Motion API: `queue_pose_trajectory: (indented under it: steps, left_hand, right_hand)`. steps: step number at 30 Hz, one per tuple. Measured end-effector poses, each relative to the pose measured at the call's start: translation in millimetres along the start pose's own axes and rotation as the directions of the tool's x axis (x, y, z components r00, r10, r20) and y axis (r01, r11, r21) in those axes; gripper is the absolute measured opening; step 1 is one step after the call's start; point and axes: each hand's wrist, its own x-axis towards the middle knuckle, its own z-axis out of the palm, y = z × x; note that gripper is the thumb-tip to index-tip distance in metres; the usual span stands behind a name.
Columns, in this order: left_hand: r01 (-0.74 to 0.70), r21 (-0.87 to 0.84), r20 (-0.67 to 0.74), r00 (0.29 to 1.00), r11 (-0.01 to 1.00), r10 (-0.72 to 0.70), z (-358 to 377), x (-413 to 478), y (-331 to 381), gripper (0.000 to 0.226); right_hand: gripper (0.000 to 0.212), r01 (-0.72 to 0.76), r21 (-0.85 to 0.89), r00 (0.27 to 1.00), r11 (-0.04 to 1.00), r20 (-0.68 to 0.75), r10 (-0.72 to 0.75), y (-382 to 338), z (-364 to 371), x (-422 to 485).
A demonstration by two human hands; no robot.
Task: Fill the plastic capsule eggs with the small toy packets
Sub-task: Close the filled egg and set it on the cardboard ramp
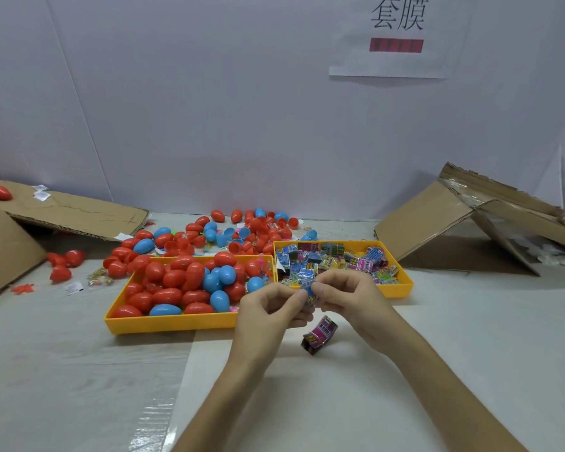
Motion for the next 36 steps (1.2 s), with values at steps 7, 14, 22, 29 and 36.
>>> queue_pose_trajectory:
  steps: [7,14,22,29,36]
  left_hand:
    - [-0.068,0.126,-0.089,0.993,0.99,0.08,-4.4,1.7,-1.3,0.009]
    - [-0.122,0.339,-0.078,0.985,0.933,0.157,-2.0,-1.9,-2.2,0.015]
    - [-0.105,0.426,-0.178,0.964,0.899,0.197,-4.0,-0.2,-3.4,0.016]
    - [-0.123,0.51,-0.218,0.939,0.851,0.266,-3.9,0.4,-3.4,0.021]
    - [-0.115,0.58,-0.192,0.943,0.807,0.272,-2.3,-1.3,-2.4,0.017]
  right_hand:
    - [0.019,-0.075,0.159,0.996,0.984,0.058,0.066,-1.1,-1.5,0.1]
    - [0.009,-0.047,0.08,0.994,0.996,0.107,0.038,0.9,1.3,-0.4]
    - [0.005,-0.058,0.065,0.991,0.996,0.126,0.05,1.2,3.1,-0.5]
    - [0.011,-0.076,0.076,0.987,0.994,0.149,0.064,1.2,3.8,-0.1]
    - [0.012,-0.07,0.111,0.995,0.991,0.078,0.062,1.9,1.6,0.3]
